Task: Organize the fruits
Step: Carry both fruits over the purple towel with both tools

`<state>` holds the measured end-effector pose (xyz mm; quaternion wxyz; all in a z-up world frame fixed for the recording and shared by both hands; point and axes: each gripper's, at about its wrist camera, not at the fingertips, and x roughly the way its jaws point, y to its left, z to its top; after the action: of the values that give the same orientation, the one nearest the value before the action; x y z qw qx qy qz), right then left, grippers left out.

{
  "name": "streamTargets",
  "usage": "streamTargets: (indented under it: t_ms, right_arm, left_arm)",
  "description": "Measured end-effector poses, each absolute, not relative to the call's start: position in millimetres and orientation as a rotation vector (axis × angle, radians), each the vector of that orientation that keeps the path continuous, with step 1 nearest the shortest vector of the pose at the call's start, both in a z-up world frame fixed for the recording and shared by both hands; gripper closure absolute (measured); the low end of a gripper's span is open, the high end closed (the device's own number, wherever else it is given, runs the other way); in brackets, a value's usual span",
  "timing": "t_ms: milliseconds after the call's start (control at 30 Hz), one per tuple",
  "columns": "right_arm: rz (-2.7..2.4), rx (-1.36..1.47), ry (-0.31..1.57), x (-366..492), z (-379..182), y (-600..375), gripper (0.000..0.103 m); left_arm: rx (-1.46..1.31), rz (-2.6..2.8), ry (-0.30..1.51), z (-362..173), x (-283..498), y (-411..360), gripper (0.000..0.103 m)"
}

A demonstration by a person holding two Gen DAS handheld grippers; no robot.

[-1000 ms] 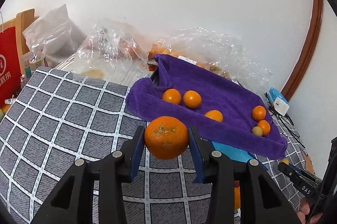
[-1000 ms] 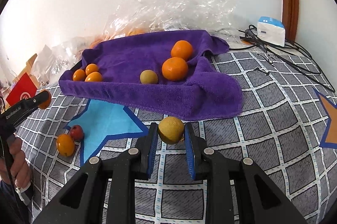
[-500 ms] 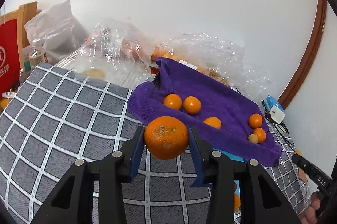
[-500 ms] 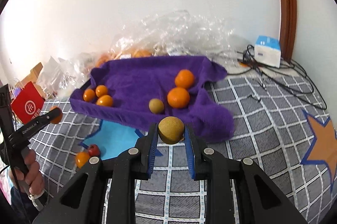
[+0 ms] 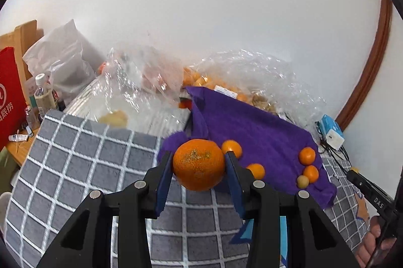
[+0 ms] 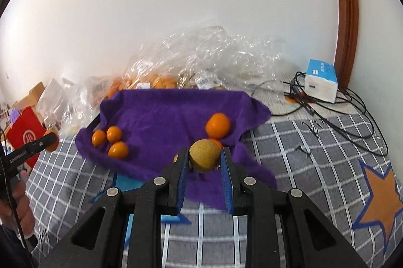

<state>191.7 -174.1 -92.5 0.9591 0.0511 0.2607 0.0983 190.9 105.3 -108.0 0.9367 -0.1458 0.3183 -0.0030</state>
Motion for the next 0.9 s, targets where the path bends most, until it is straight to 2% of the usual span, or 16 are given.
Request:
streamTargets:
  t_ms: [233, 433, 900]
  right_arm:
    - [0.209, 0.141, 0.554, 242, -81, -170, 0.078]
    - [0.244, 0.075, 0.618, 282, -97, -147, 0.078]
    - [0.302, -0.042, 0.719, 308, -146, -106, 0.078]
  left_arm:
    - [-0.303, -0.006, 0.667, -95, 219, 124, 0.064]
    - [-0.299, -0.022, 0.688, -95, 256, 117, 0.064]
    - [-0.278, -0.068, 0.818, -139, 334, 63, 0.064]
